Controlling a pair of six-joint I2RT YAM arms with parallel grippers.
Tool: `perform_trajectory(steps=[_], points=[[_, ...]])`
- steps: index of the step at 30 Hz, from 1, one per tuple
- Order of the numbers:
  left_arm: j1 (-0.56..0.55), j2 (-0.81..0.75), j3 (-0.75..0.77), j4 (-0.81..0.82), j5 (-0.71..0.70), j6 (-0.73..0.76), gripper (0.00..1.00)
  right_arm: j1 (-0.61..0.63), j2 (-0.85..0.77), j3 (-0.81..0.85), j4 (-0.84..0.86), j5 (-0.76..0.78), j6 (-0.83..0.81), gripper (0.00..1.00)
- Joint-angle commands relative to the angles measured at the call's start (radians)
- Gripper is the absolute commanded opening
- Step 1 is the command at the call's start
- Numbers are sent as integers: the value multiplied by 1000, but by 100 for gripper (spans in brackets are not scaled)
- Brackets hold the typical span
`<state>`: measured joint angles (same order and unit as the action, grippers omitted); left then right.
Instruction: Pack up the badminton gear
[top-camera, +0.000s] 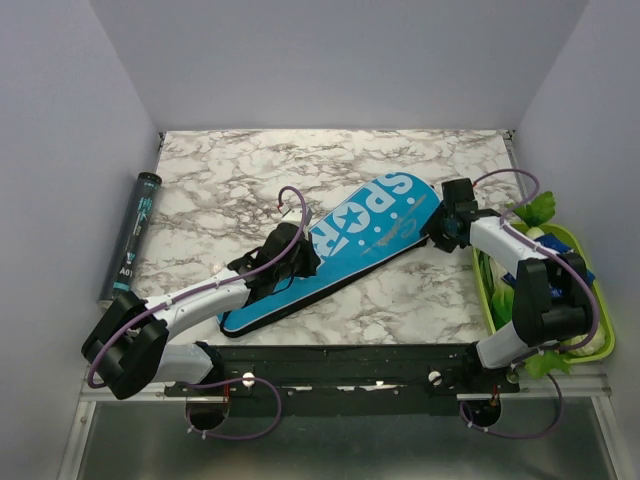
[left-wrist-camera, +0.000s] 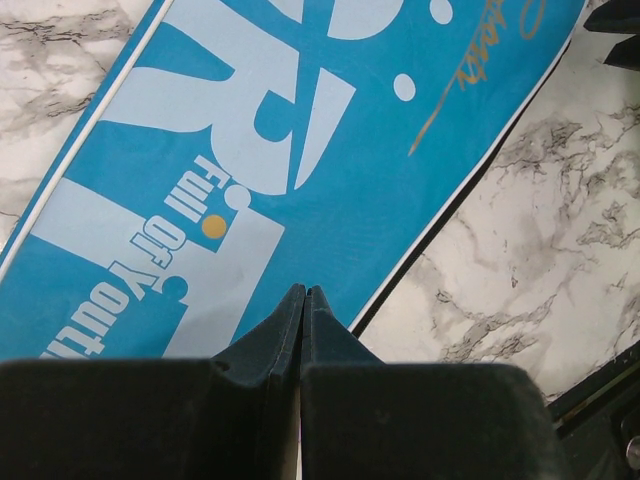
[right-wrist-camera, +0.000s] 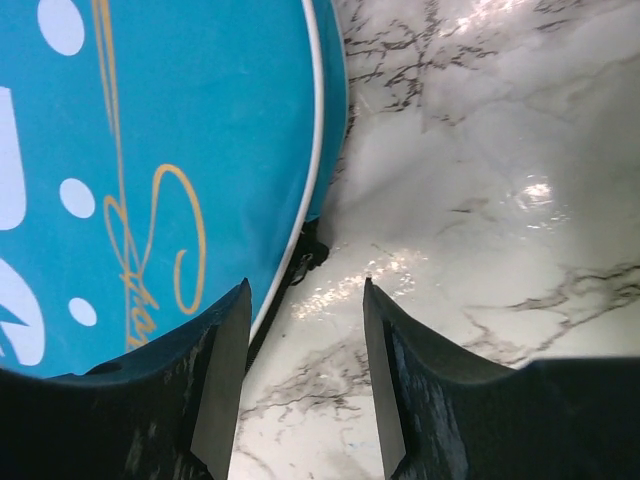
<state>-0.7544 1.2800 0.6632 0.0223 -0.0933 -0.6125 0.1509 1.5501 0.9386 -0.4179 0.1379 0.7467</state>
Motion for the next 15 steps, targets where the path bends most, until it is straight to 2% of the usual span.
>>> perform_trajectory(steps=[1, 7, 11, 15], points=[[3, 5, -11, 25, 17, 7, 9, -2, -5, -55, 111, -99, 65, 57], [3, 1, -13, 21, 15, 8, 9, 1, 2, -121, 209, -248, 135, 57], [4, -4, -14, 25, 17, 10, 9, 21, -30, -219, 275, -290, 181, 59], [4, -7, -14, 36, 26, 16, 17, 42, -53, -305, 349, -310, 244, 61]])
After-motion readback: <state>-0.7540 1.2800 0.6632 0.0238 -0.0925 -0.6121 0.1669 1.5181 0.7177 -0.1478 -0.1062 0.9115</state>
